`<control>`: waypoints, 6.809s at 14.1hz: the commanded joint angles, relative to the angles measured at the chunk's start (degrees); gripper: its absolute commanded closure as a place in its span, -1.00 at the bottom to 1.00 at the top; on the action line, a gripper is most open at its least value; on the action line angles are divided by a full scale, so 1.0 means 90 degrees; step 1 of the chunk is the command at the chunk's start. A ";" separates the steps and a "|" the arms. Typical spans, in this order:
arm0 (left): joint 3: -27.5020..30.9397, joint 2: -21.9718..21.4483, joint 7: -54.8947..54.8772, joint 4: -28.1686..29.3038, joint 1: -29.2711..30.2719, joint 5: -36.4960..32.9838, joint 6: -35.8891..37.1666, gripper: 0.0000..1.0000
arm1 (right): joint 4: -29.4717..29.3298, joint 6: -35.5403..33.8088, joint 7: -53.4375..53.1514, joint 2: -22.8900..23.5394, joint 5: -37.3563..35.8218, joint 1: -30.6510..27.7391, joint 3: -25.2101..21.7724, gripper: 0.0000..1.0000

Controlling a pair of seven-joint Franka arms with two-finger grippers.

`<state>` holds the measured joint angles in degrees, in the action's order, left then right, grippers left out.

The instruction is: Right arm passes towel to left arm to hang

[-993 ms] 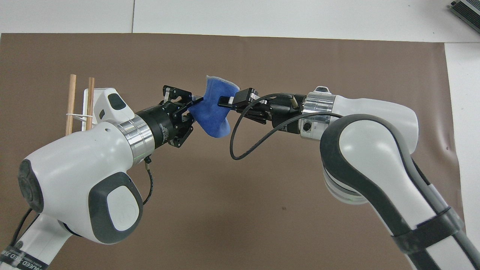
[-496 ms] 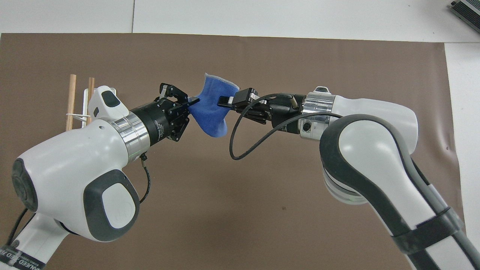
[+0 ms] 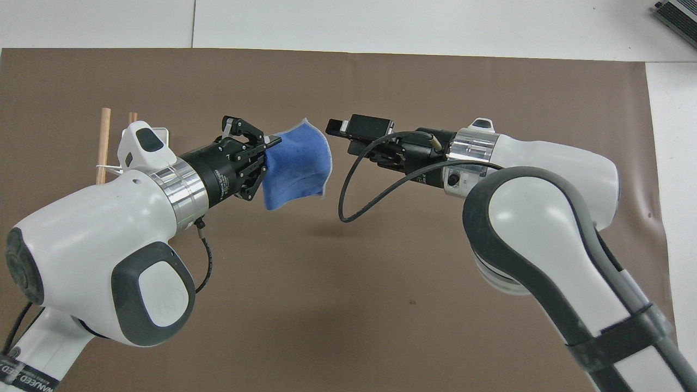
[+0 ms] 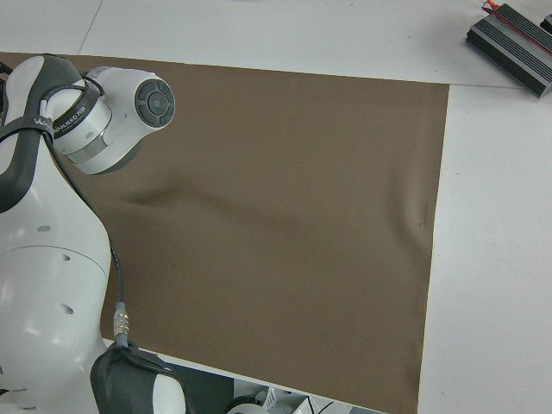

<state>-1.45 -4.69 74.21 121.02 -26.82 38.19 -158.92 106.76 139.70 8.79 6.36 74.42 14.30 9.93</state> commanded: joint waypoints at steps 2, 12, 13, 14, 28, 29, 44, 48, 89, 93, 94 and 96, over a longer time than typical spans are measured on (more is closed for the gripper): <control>-0.0014 -0.0045 -0.0062 0.0059 0.0556 0.0015 -0.0095 1.00 | 0.0101 0.0035 -0.0379 -0.0042 -0.1884 -0.0280 0.0010 -1.00; -0.0024 0.0023 -0.0013 0.0694 0.2421 0.0034 -0.1101 1.00 | -0.0036 -0.1086 -0.3057 -0.0052 -0.7945 -0.0954 -0.0009 -1.00; -0.0024 0.0052 -0.0013 0.0694 0.2539 0.0034 -0.1111 1.00 | -0.0075 -0.1321 -0.3057 -0.0091 -0.8179 -0.0945 -0.0106 -1.00; -0.0024 0.0110 -0.0003 0.0723 0.2618 0.0034 -0.1150 1.00 | -0.0220 -0.1681 -0.3038 -0.0110 -0.8413 -0.0887 -0.0349 -1.00; -0.0034 0.0550 0.0651 0.1035 0.3741 0.0093 -0.1502 1.00 | -0.1801 -0.5315 -0.1662 -0.1068 -0.8386 -0.1589 -0.1532 -1.00; -0.0024 0.0541 0.0690 0.1045 0.3790 0.0093 -0.1483 1.00 | -0.2045 -0.5520 -0.1583 -0.1019 -0.8386 -0.1580 -0.1620 -1.00; -0.0004 0.0531 0.1355 0.0694 0.4161 0.0112 -0.0701 -1.00 | -0.1775 -0.5639 -0.1543 -0.1116 -0.8523 -0.1550 -0.1572 -1.00; -0.0004 0.0443 0.1335 0.0636 0.4277 0.0083 -0.0409 -1.00 | -0.1775 -0.5708 -0.1553 -0.1117 -0.8513 -0.1560 -0.1572 -1.00; 0.0044 0.0560 -0.8273 -0.3964 0.1935 -0.4409 0.8137 -1.00 | -0.1901 -0.5962 -0.1602 -0.1029 -0.8269 -0.1755 -0.1572 -1.00; 0.0035 0.0121 -0.8324 -0.3545 0.1915 -0.4390 0.8146 -1.00 | -0.1901 -0.5962 -0.1573 -0.1029 -0.8269 -0.1726 -0.1572 -1.00; 0.0035 0.0101 -0.8304 -0.3516 0.1935 -0.4390 0.8185 -1.00 | -0.1901 -0.5962 -0.1573 -0.1029 -0.8269 -0.1726 -0.1572 -1.00; 0.0025 0.0091 -0.8314 -0.3505 0.1974 -0.4370 0.8176 -1.00 | -0.1901 -0.5962 -0.1573 -0.1029 -0.8269 -0.1736 -0.1572 -1.00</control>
<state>-1.66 -2.36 -0.01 87.53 -8.82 -0.68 -85.68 90.12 87.23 -6.29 -2.61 -1.00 -0.55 -4.59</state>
